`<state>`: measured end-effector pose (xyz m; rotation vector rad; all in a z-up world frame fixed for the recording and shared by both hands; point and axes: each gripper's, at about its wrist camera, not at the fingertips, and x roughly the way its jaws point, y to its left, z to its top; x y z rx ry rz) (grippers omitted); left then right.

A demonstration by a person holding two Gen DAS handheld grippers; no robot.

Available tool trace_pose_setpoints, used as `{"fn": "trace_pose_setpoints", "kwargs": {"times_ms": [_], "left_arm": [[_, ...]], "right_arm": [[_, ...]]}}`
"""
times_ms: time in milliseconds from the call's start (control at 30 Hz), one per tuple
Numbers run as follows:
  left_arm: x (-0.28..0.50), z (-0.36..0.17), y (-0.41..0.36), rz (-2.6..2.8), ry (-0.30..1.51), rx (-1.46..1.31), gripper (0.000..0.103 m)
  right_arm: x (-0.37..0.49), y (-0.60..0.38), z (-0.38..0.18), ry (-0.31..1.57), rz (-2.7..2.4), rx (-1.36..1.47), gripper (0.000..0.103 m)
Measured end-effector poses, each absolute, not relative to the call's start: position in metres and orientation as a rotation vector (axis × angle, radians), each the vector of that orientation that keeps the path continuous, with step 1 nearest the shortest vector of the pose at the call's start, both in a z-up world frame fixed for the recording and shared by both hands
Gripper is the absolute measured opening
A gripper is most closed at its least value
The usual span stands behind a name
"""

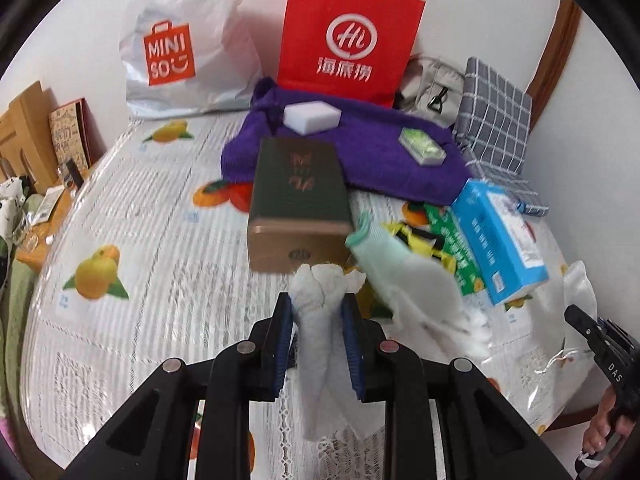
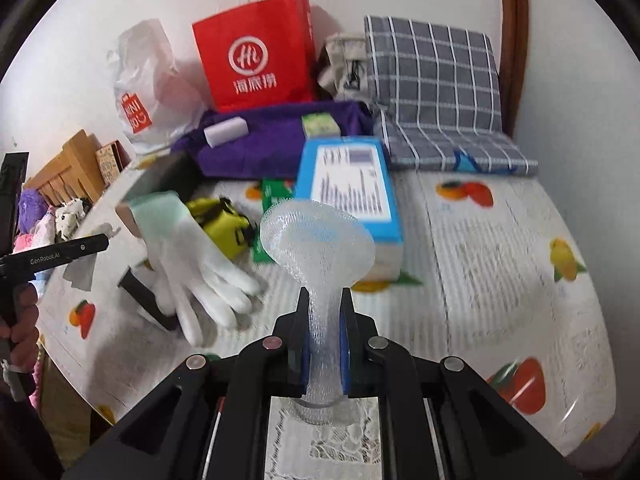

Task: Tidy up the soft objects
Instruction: 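Grasp the white tissue with the left tool while the right tool holds the clear bag, then carry the tissue and clear bag to the purple towel and release both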

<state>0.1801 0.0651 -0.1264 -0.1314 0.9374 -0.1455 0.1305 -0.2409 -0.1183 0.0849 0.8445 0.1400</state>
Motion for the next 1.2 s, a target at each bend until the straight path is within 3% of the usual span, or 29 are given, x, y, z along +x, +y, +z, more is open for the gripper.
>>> {"fn": "trace_pose_setpoints", "kwargs": {"times_ms": [533, 1200], "left_arm": [[0.222, -0.079, 0.065, -0.129, 0.893, -0.122, 0.023], [0.301, -0.063, 0.059, -0.133, 0.904, -0.124, 0.023]], "right_arm": [[0.184, -0.233, -0.057, 0.745, 0.192, 0.102, 0.009], [0.297, -0.223, -0.054, 0.782, 0.251, 0.111, 0.009]]}}
